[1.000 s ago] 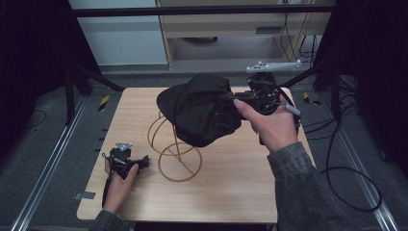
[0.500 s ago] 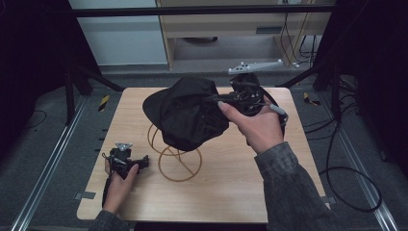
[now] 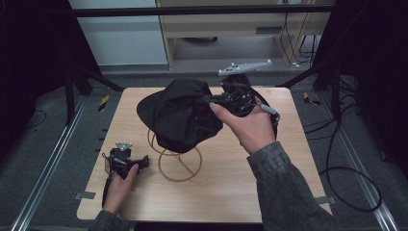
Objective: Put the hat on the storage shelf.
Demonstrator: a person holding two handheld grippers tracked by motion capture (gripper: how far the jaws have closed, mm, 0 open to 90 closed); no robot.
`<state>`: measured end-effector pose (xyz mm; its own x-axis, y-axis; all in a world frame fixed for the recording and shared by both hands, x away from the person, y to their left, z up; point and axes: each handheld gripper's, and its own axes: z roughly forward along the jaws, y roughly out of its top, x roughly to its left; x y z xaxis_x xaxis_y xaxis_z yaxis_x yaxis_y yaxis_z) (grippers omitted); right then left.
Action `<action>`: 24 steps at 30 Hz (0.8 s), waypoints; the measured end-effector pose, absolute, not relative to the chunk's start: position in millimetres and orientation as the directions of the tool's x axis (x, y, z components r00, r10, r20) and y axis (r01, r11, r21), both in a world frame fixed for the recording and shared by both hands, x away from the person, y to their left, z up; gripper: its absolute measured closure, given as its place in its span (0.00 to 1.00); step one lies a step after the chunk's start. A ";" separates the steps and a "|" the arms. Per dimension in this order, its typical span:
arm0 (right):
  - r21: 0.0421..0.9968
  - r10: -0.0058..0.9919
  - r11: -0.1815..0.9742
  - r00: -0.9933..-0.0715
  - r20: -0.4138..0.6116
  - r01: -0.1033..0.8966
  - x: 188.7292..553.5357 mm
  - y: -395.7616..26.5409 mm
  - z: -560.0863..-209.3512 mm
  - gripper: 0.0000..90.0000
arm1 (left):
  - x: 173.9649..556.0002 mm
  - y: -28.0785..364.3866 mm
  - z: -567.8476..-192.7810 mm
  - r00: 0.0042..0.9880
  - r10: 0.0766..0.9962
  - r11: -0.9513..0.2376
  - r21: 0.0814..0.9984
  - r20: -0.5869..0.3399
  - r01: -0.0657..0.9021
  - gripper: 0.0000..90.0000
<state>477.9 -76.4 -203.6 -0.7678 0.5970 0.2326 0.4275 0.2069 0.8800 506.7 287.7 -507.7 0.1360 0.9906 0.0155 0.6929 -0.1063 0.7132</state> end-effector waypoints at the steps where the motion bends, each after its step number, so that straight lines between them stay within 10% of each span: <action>1: 0.880 0.597 0.207 -0.768 0.233 0.428 478.1 -76.0 -203.4 0.96 | 506.7 287.7 -507.7 0.136 0.991 -0.106 0.713 0.016 0.693 0.00; 24: 0.882 0.603 0.256 -0.779 0.175 0.396 477.4 -58.1 -199.3 0.96 | 506.9 287.8 -507.6 0.140 0.990 -0.110 0.713 0.017 0.693 0.00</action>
<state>477.4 -58.1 -199.3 -0.7786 0.6027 0.1746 0.3958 0.2559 0.8819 506.9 287.8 -507.6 0.1401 0.9900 0.0165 0.6926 -0.1099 0.7129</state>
